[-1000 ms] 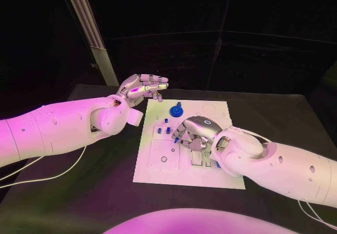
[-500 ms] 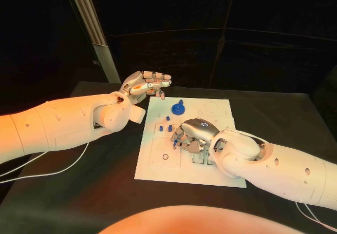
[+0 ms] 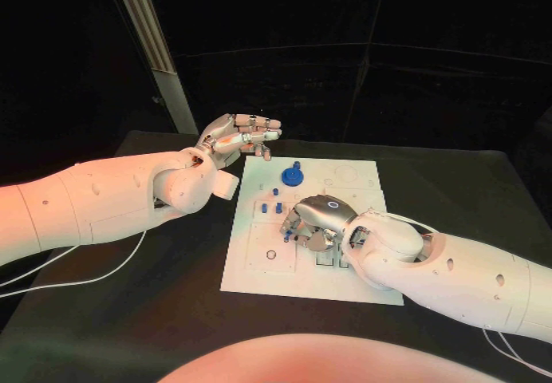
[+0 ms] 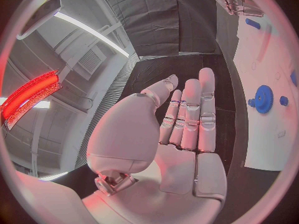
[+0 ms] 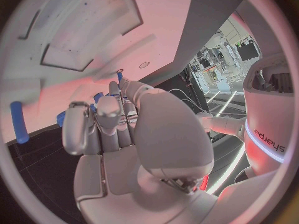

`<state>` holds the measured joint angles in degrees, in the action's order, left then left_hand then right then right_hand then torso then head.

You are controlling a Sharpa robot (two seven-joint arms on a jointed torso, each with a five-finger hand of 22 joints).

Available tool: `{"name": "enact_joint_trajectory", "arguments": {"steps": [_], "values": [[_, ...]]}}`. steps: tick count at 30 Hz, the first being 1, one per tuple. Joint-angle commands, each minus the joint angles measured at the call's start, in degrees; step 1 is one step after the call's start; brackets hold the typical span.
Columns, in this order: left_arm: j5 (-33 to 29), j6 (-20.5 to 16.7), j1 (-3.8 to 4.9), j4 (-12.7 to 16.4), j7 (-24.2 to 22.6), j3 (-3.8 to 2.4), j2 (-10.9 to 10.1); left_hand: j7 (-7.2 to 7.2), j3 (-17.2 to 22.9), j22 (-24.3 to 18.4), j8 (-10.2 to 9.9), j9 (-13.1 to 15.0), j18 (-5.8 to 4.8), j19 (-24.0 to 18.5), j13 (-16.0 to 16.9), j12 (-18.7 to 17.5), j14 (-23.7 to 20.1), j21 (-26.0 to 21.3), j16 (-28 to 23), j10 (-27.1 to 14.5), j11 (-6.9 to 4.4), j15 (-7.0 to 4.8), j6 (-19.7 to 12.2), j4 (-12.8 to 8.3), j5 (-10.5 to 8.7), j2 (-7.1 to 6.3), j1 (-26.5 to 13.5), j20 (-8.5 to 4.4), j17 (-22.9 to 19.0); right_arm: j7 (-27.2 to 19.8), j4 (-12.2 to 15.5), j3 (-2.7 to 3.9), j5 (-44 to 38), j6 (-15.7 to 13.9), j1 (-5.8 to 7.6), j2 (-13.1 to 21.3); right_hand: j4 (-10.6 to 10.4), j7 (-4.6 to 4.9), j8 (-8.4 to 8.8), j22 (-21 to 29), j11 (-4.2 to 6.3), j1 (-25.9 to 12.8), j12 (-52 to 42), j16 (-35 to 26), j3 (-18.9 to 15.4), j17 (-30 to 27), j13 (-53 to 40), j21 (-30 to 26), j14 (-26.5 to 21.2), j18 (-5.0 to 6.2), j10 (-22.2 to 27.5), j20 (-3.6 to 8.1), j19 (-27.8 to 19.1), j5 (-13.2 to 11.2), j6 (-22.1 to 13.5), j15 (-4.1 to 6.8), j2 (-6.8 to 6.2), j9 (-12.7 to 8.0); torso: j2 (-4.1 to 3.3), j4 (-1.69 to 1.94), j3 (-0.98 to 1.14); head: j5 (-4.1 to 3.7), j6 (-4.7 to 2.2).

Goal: Assemble the parts on the task board

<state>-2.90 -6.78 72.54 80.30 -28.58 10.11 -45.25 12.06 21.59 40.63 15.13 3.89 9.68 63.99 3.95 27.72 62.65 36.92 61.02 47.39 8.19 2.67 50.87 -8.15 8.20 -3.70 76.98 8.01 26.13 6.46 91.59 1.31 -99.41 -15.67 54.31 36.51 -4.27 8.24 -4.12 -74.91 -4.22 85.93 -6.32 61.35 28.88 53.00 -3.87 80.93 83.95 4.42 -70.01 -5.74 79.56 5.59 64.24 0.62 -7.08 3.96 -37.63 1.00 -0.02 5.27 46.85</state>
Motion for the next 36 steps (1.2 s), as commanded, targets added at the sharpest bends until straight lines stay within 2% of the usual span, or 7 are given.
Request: {"name": "enact_joint_trajectory", "arguments": {"steps": [1,9,13,18,29,32,36], "values": [[-0.24,0.72,0.10,0.05,-0.55,-0.05,0.02,0.06,-0.45,-0.05,0.29,-0.06,0.81,0.18,-0.07,0.32,-0.43,-0.25,0.16,-0.48,0.04,0.16,-0.27,0.05,0.21,0.18,-0.56,0.16,-0.09,0.38,-0.07,-0.03,-1.73,1.40,0.06,-0.15,0.44,0.30,0.38,-1.64,-0.19,-0.55,0.29,0.28,-0.05,0.09,0.02,0.32,0.56,-0.83,0.01,-0.04,0.17,0.33,-0.07,-0.21,-0.11,0.01,0.08,0.04,-0.04,-0.06,0.08],[-0.24,0.73,0.11,0.05,-0.53,-0.05,0.01,0.06,-0.45,-0.05,0.29,-0.06,0.81,0.18,-0.07,0.32,-0.43,-0.25,0.16,-0.48,0.04,0.16,-0.27,0.05,0.21,0.18,-0.56,0.16,-0.09,0.50,-0.30,-0.12,-2.31,2.09,0.06,-0.44,0.47,0.29,0.36,-1.59,-0.19,-0.60,0.29,0.26,-0.05,0.04,0.01,0.28,0.55,-0.81,-0.02,-0.05,0.12,0.35,-0.05,-0.21,-0.08,0.02,0.04,-0.01,0.01,0.03,0.18],[-0.24,0.74,0.11,0.05,-0.54,-0.05,0.00,0.06,-0.45,-0.05,0.29,-0.06,0.81,0.18,-0.07,0.32,-0.43,-0.25,0.16,-0.48,0.04,0.16,-0.27,0.05,0.21,0.18,-0.56,0.16,-0.09,0.65,-0.32,-0.64,-3.01,2.06,0.06,-0.53,0.47,0.29,0.36,-1.59,-0.19,-0.60,0.29,0.26,-0.05,0.04,0.01,0.28,0.55,-0.81,-0.02,-0.05,0.12,0.35,-0.05,-0.21,-0.08,0.02,0.04,-0.03,-0.01,-0.02,0.23],[-0.24,0.74,0.11,0.00,-0.50,-0.05,0.00,0.09,-0.50,-0.09,0.31,-0.06,0.81,0.17,-0.07,0.37,-0.46,-0.29,0.17,-0.60,0.07,0.18,-0.37,0.05,0.21,0.19,-0.57,0.19,-0.16,0.67,-0.31,-0.96,-3.46,2.08,0.06,-0.67,0.53,0.25,0.33,-1.61,-0.16,-0.63,0.27,0.30,-0.03,0.07,0.00,0.30,0.55,-0.82,-0.06,-0.05,0.14,0.39,-0.02,-0.20,-0.04,0.03,-0.03,0.00,0.07,-0.06,0.30],[-0.24,0.87,0.12,-0.14,-0.36,-0.05,0.05,0.09,-0.50,-0.09,0.31,-0.06,0.81,0.17,-0.07,0.37,-0.46,-0.29,0.17,-0.60,0.07,0.18,-0.37,0.05,0.21,0.19,-0.57,0.19,-0.16,0.56,-0.34,-1.11,-3.66,2.26,0.06,-0.86,0.79,0.32,0.40,-1.31,-0.20,-0.98,0.41,0.06,-0.12,-0.33,0.03,0.10,0.43,-0.73,0.13,-0.08,-0.12,0.44,-0.25,-0.24,-0.20,0.00,0.04,-0.02,0.04,0.01,0.41],[-0.24,0.91,0.12,-0.17,-0.30,-0.05,0.06,0.09,-0.50,-0.09,0.31,-0.06,0.81,0.17,-0.07,0.37,-0.46,-0.29,0.17,-0.60,0.07,0.18,-0.37,0.05,0.21,0.19,-0.57,0.19,-0.16,0.75,-0.50,-1.12,-3.55,2.12,0.06,-0.90,0.32,1.31,0.75,3.14,-1.28,-3.26,2.28,-2.92,-0.95,-3.94,0.36,-3.01,-0.96,0.36,3.96,-0.63,-3.74,0.88,-3.79,-1.21,-1.49,-0.41,0.10,-0.02,-0.01,-0.04,0.34],[-0.24,1.04,0.12,-0.20,-0.18,-0.05,0.06,0.09,-0.50,-0.09,0.31,-0.06,0.81,0.17,-0.07,0.37,-0.46,-0.29,0.17,-0.60,0.07,0.18,-0.37,0.05,0.21,0.19,-0.57,0.19,-0.16,0.87,-0.62,-1.12,-3.40,0.04,0.06,-0.84,0.36,1.32,0.61,10.03,-2.14,-5.09,2.42,-10.42,-3.07,-12.85,0.22,-8.38,-4.96,2.10,9.88,-1.55,-9.55,-0.02,-8.95,-2.03,-2.79,-0.31,0.06,0.00,-0.01,-0.11,0.26]]}}
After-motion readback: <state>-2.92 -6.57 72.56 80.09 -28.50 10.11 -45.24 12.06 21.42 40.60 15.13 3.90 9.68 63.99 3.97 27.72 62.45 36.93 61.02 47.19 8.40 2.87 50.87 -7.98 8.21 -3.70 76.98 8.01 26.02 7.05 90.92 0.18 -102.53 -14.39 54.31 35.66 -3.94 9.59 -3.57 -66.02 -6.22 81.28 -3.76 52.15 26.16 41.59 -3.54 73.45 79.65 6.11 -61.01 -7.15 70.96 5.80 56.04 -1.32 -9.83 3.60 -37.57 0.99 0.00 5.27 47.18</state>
